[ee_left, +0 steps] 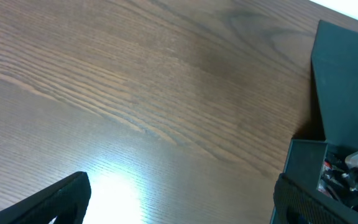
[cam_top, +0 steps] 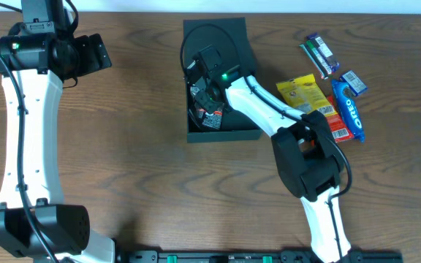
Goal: Pack container
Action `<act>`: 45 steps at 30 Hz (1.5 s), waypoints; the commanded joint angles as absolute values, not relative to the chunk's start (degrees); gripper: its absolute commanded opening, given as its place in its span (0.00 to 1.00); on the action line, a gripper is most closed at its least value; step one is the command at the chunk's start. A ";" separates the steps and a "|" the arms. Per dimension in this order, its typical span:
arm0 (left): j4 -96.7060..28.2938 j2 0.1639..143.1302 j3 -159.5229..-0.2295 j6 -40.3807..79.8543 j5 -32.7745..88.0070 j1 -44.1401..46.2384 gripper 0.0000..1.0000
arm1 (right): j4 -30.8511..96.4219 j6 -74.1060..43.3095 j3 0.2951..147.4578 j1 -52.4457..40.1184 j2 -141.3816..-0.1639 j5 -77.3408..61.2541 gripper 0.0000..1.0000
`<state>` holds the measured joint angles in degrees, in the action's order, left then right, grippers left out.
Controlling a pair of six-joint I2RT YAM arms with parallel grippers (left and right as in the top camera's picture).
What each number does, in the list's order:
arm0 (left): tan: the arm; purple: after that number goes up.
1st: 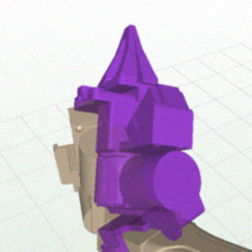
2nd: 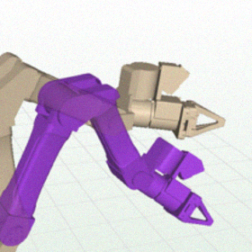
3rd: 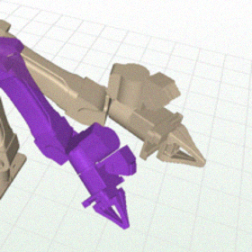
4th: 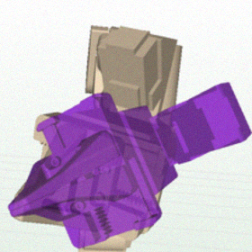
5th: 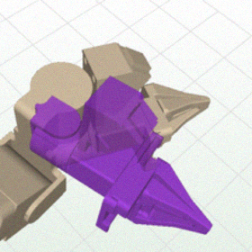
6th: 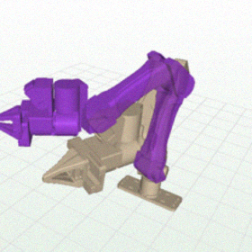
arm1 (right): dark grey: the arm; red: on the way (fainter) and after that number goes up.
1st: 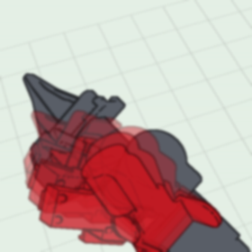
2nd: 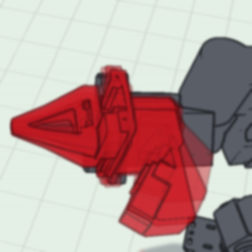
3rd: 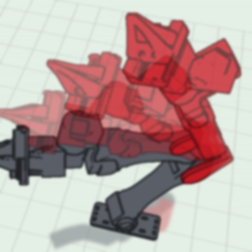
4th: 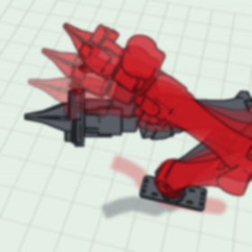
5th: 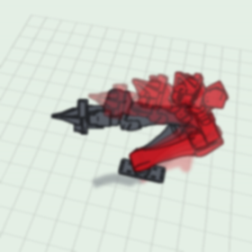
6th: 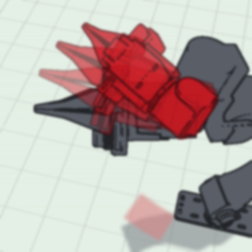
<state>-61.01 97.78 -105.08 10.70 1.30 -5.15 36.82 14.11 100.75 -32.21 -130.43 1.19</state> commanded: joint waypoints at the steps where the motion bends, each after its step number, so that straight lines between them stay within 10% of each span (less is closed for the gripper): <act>1: -60.84 98.13 -104.75 11.33 1.32 -5.23 0.95 | 37.30 14.85 99.92 -31.51 -129.62 -1.93 0.18; 7: -61.04 98.13 -104.75 11.33 1.32 -5.23 0.95 | 37.04 14.83 99.02 -31.42 -130.43 -4.99 0.02; 8: -61.01 98.13 -104.73 11.35 1.32 -5.23 0.95 | 36.97 14.83 99.00 -31.42 -130.43 -4.97 0.05; 10: -61.04 98.13 -104.75 11.35 1.34 -5.23 0.95 | 36.86 14.24 99.00 -31.40 -130.43 -4.67 0.52; 15: -61.06 98.13 -104.75 11.35 1.34 -5.23 0.96 | 36.67 13.72 98.76 -31.11 -130.43 -4.43 0.54; 20: -61.06 98.13 -104.75 11.35 1.34 -5.23 0.95 | 34.02 12.27 96.05 -31.00 -130.54 -4.32 0.45; 27: -61.17 98.13 -104.75 11.35 1.37 -5.23 0.95 | 33.85 12.25 95.77 -30.92 -130.54 -4.32 0.01; 36: -61.19 98.13 -104.75 11.35 1.34 -5.23 0.95 | 35.90 12.88 98.30 -30.94 -129.67 -2.81 0.02; 39: -61.12 98.13 -104.75 11.35 1.32 -5.23 0.95 | 38.33 12.36 100.60 -30.79 -127.37 -2.81 0.46; 45: -61.14 98.13 -104.73 11.35 1.34 -5.23 0.95 | 44.36 3.97 101.95 -28.32 -122.34 -7.11 0.59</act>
<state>-61.10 97.78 -105.08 10.70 1.32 -5.15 43.09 8.99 100.18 -30.20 -126.98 -3.79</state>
